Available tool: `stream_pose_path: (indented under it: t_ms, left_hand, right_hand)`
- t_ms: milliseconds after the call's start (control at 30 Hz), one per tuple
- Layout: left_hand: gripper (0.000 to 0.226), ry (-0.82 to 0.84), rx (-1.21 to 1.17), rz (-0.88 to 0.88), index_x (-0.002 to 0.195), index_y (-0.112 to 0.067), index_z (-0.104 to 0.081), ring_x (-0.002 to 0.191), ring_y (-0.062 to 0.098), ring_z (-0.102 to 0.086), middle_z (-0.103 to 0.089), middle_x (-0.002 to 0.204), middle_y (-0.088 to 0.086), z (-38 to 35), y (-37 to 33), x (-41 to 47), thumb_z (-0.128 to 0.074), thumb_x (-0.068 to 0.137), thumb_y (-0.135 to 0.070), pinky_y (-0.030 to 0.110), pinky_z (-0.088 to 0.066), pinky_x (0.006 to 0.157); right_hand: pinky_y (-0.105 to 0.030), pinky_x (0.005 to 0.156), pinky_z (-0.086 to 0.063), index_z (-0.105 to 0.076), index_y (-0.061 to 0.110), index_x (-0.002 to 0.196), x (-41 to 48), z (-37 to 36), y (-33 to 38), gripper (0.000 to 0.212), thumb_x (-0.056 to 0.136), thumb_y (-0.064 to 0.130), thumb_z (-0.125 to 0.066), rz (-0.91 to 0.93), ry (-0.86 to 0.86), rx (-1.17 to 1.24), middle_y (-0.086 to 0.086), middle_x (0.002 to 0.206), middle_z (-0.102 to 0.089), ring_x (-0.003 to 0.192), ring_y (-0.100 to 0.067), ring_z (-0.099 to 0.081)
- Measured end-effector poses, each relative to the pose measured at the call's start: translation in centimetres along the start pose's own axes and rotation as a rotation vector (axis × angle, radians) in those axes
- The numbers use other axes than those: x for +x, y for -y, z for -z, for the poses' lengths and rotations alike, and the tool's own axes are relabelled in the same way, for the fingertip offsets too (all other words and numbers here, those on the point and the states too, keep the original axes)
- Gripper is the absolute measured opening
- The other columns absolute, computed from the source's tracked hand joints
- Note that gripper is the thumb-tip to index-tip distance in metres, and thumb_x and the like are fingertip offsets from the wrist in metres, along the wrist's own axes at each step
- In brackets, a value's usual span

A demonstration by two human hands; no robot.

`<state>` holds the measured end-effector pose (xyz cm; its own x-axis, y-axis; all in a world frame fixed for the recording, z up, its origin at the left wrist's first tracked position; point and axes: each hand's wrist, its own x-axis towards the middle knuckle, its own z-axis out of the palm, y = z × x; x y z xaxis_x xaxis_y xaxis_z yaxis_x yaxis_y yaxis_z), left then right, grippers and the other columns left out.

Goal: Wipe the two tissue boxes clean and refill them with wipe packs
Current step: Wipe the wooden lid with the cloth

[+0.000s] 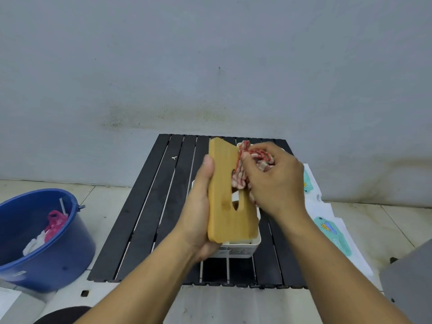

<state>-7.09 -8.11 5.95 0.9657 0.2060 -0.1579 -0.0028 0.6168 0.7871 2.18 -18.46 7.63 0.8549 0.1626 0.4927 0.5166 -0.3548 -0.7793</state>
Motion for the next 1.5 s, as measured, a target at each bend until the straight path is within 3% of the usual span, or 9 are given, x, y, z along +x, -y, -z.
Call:
stream_pose_path:
  t_ms: [133, 400, 700, 867, 1033, 1133, 1233, 1367, 1500]
  left_hand:
    - [0.068, 0.0, 0.014, 0.015, 0.117, -0.019, -0.079, 0.111, 0.037, -0.062, -0.073, 0.118, 0.017, -0.7, 0.6, 0.0, -0.041, 0.094, -0.07, 0.062, -0.043, 0.113]
    - [0.062, 0.036, -0.023, -0.064, 0.094, -0.024, -0.085, 0.092, 0.015, -0.076, -0.079, 0.102, 0.005, -1.0, 0.0, 0.1, -0.035, 0.103, -0.059, 0.029, -0.062, 0.074]
    - [0.07, 0.011, -0.093, -0.134, 0.099, -0.015, -0.085, 0.097, 0.028, -0.077, -0.077, 0.11, 0.017, 0.8, -2.1, 0.2, -0.039, 0.094, -0.068, 0.039, -0.065, 0.077]
    - [0.068, 0.059, -0.061, -0.076, 0.102, -0.017, -0.085, 0.097, 0.023, -0.077, -0.078, 0.111, 0.012, -0.5, -1.4, -0.2, -0.038, 0.094, -0.066, 0.034, -0.063, 0.07]
    - [0.071, 0.03, 0.005, -0.096, 0.099, -0.018, -0.085, 0.103, 0.029, -0.076, -0.077, 0.112, 0.016, 0.9, -1.7, 0.2, -0.04, 0.09, -0.071, 0.041, -0.064, 0.084]
    - [0.073, 0.105, 0.135, -0.133, 0.115, -0.021, -0.08, 0.111, 0.032, -0.071, -0.073, 0.123, 0.014, 1.3, -2.3, 0.5, -0.06, 0.078, -0.081, 0.052, -0.056, 0.098]
    - [0.103, 0.171, 0.313, -0.257, 0.145, -0.014, -0.052, 0.106, 0.028, -0.063, -0.067, 0.119, 0.009, 2.2, -3.3, 1.0, -0.089, 0.058, -0.054, 0.048, -0.053, 0.094]
    - [0.063, 0.223, 0.725, -0.413, 0.144, -0.019, -0.053, 0.106, 0.017, -0.068, -0.073, 0.111, -0.011, 1.8, -2.2, 0.6, -0.063, 0.082, -0.017, 0.03, -0.056, 0.094]
    - [0.022, 0.169, 0.984, -0.669, 0.09, -0.034, -0.064, 0.067, 0.005, -0.055, -0.067, 0.075, -0.013, 1.1, -1.4, 0.4, -0.061, 0.099, -0.014, 0.02, -0.048, 0.065]
  right_hand:
    - [-0.012, 0.067, -0.049, -0.072, 0.031, 0.092, 0.3, 0.9, -0.2, 0.003, 0.091, 0.032, -0.07, -0.03, -0.004, 0.001, 0.016, 0.084, -0.07, 0.083, -0.001, -0.066]
    - [-0.017, 0.073, -0.052, -0.074, 0.031, 0.091, -2.0, 0.3, 4.9, 0.001, 0.089, 0.032, -0.074, 0.121, 0.092, 0.186, 0.017, 0.084, -0.072, 0.085, -0.001, -0.067]
    - [-0.023, 0.08, -0.051, -0.076, 0.03, 0.089, -2.0, -0.1, 2.4, 0.005, 0.088, 0.03, -0.071, 0.062, 0.421, -0.035, 0.014, 0.091, -0.072, 0.088, -0.001, -0.063]
    - [-0.021, 0.073, -0.048, -0.067, 0.024, 0.088, -2.2, -0.9, 2.4, 0.006, 0.091, 0.024, -0.071, 0.16, -0.028, 0.099, 0.011, 0.085, -0.067, 0.085, -0.006, -0.063]
    - [-0.027, 0.082, -0.055, -0.073, 0.026, 0.084, -1.1, 0.4, 1.6, 0.006, 0.088, 0.023, -0.075, -0.02, 0.517, 0.113, 0.012, 0.087, -0.074, 0.088, -0.004, -0.069]
    - [-0.033, 0.072, -0.059, -0.075, 0.011, 0.093, -0.2, 1.2, 1.7, 0.005, 0.092, 0.012, -0.071, -0.351, 0.403, 0.673, -0.006, 0.095, -0.076, 0.089, -0.022, -0.074]
    - [-0.021, 0.054, -0.053, -0.069, -0.001, 0.117, 0.5, 2.0, 2.3, 0.031, 0.098, 0.021, -0.059, -0.61, 0.327, 1.172, -0.012, 0.096, -0.073, 0.073, -0.015, -0.071]
    - [-0.039, 0.081, -0.059, -0.068, -0.002, 0.115, 0.0, 0.8, 2.7, 0.03, 0.091, 0.017, -0.07, -0.489, 0.104, 1.073, -0.022, 0.111, -0.073, 0.098, -0.027, -0.072]
    - [-0.024, 0.074, -0.055, -0.073, 0.013, 0.097, -1.0, 0.6, 4.7, 0.009, 0.089, 0.014, -0.076, -0.16, -0.101, 0.702, 0.0, 0.091, -0.075, 0.086, -0.011, -0.073]
